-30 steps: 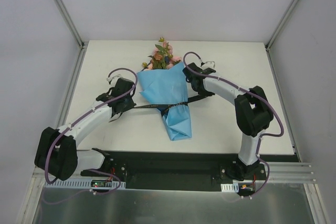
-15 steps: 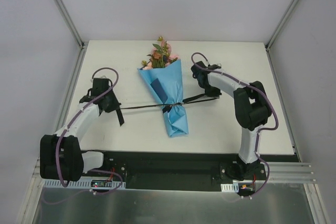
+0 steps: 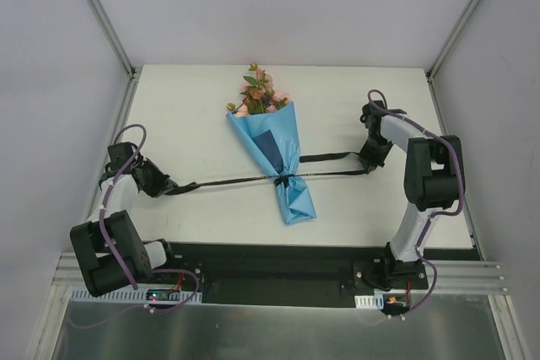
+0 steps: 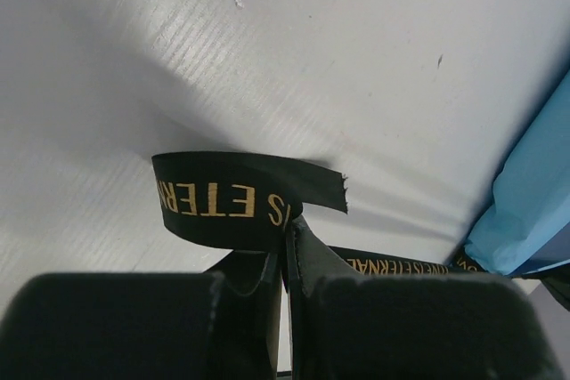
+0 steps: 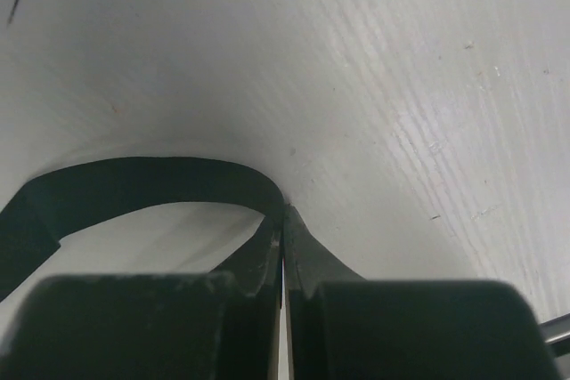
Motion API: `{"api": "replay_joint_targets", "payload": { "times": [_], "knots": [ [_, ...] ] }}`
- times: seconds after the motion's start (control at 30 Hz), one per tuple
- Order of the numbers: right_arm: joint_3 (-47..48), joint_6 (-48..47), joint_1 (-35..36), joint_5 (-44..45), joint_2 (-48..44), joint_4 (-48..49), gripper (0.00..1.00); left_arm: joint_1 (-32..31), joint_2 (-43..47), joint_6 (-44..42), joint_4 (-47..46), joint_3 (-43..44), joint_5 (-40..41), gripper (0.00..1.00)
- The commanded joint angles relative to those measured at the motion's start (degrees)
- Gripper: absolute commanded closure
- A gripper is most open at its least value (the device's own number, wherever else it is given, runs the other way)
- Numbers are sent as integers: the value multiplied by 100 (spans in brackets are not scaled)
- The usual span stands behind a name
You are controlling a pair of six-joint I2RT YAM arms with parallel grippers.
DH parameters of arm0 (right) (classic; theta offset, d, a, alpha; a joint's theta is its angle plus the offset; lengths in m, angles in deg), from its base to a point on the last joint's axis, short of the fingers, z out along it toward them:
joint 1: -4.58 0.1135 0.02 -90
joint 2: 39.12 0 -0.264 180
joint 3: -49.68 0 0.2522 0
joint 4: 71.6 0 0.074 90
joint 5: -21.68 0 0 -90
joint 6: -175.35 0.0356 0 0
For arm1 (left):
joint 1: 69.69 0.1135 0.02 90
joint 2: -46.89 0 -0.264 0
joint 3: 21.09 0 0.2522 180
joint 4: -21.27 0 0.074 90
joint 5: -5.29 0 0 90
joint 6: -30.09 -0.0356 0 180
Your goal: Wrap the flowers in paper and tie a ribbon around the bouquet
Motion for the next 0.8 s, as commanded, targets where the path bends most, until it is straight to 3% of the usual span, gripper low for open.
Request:
{"api": "replay_joint_targets", "payload": {
  "times": [0.0, 0.17, 0.4, 0.47, 0.5, 0.53, 0.6, 0.67, 0.7, 0.73, 0.77],
  "knots": [
    [-103, 181, -432, 312, -348, 147, 100, 353, 160, -104, -272, 96, 162, 100],
    [-95, 244, -520, 356, -305, 262, 100, 423, 2, -113, -342, 228, 92, 100],
    [301, -134, -380, 155, -67, 16, 100, 397, 19, -237, -422, 307, -743, 98],
    [301, -135, -336, 57, -111, 7, 99, 397, 168, -70, -421, 202, -866, 87],
    [309, -91, -318, -47, -120, -2, 100, 379, 317, 79, -404, 132, -910, 71],
    [327, -56, -327, -66, -85, -80, 100, 362, 379, 167, -360, 114, -989, 65],
    [546, -73, -327, -197, 64, -212, 96, 257, 484, 448, -115, 148, -1016, 42],
    [730, -169, -326, -373, 205, -221, 85, 169, 538, 642, -9, 149, -1094, 41],
    [775, -196, -318, -452, 214, -239, 73, -6, 590, 921, 61, 175, -1095, 40],
    [810, -214, -318, -488, 188, -283, 67, -129, 608, 1098, 97, 201, -1077, 1],
    [854, -222, -309, -514, 144, -318, 61, -322, 599, 1274, 158, 254, -1077, 1]
  ]
}}
